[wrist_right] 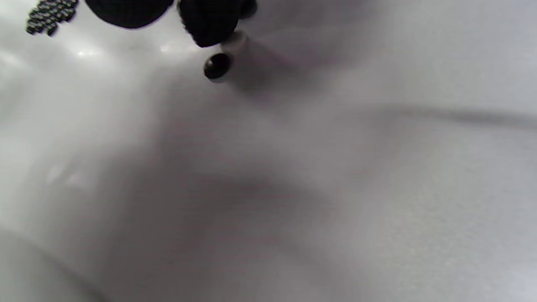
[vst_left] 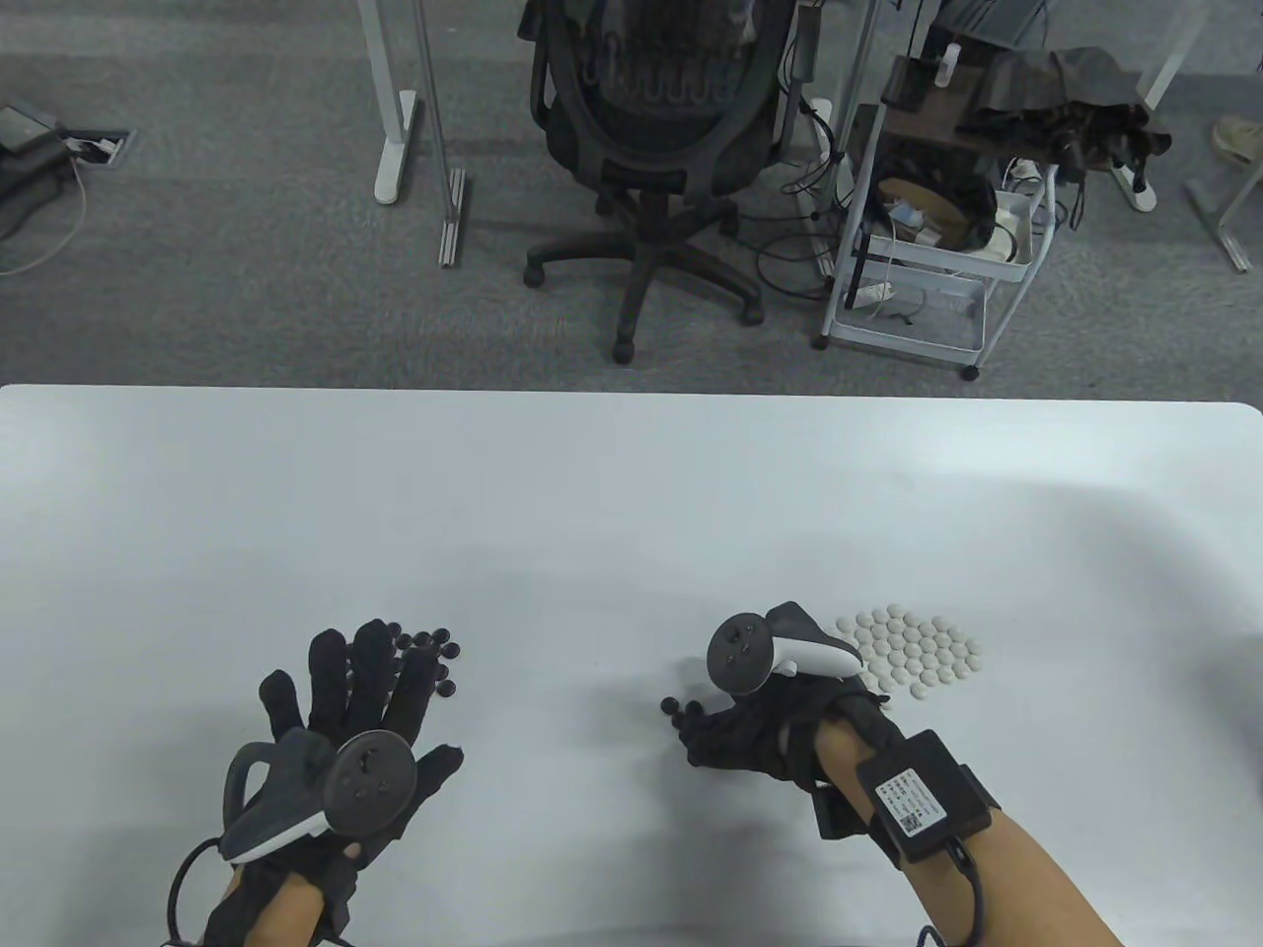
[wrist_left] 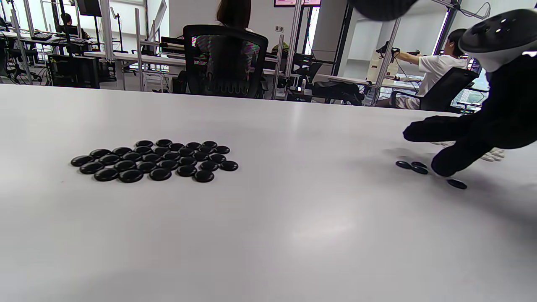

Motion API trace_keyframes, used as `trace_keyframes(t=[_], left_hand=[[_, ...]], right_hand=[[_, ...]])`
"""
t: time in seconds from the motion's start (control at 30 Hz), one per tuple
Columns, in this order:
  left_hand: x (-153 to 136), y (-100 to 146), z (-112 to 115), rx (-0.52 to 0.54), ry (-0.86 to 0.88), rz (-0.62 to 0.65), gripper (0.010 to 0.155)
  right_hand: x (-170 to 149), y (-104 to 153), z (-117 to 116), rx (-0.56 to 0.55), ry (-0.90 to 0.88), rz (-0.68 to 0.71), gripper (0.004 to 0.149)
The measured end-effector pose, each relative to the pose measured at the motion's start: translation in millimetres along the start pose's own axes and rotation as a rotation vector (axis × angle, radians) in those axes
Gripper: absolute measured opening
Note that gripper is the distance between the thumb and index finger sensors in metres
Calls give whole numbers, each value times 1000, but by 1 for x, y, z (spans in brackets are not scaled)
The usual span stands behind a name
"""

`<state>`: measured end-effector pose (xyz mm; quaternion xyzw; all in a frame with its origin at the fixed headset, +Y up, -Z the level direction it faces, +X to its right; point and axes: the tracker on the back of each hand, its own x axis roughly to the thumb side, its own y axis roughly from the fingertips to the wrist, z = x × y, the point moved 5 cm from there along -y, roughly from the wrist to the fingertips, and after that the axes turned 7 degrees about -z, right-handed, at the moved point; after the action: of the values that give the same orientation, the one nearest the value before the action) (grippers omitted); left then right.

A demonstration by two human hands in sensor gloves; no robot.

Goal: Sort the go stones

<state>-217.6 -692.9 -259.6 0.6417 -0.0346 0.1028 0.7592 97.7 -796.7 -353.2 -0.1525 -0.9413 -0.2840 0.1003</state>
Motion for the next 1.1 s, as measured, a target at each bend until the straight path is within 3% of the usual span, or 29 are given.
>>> trace_keyframes(t=[0.1,0.23,0.47,0.6,0.93,1.1], left_hand=[[0,0,0,-2,1,1,77],[0,0,0,-5,1,2,77],[0,-1,2,-10,2,6,77],[0,-4,5,-24,-4,3,76],[-1,-4,5,-34,6,-7,77],[-1,-5,6,-39,8,-6,77]], right_hand=[[-12,3,-1,-9,-22,-14,58],[-54,25,-11,-29,-13,-89,57],[-186,80,-27,-58,-232,-377,56],[-227,89,-27,-94,-330,-465,56],[-237,77,-15,-153,-384,-473,58],[-229,87,-5,-220,-418,-399,60]])
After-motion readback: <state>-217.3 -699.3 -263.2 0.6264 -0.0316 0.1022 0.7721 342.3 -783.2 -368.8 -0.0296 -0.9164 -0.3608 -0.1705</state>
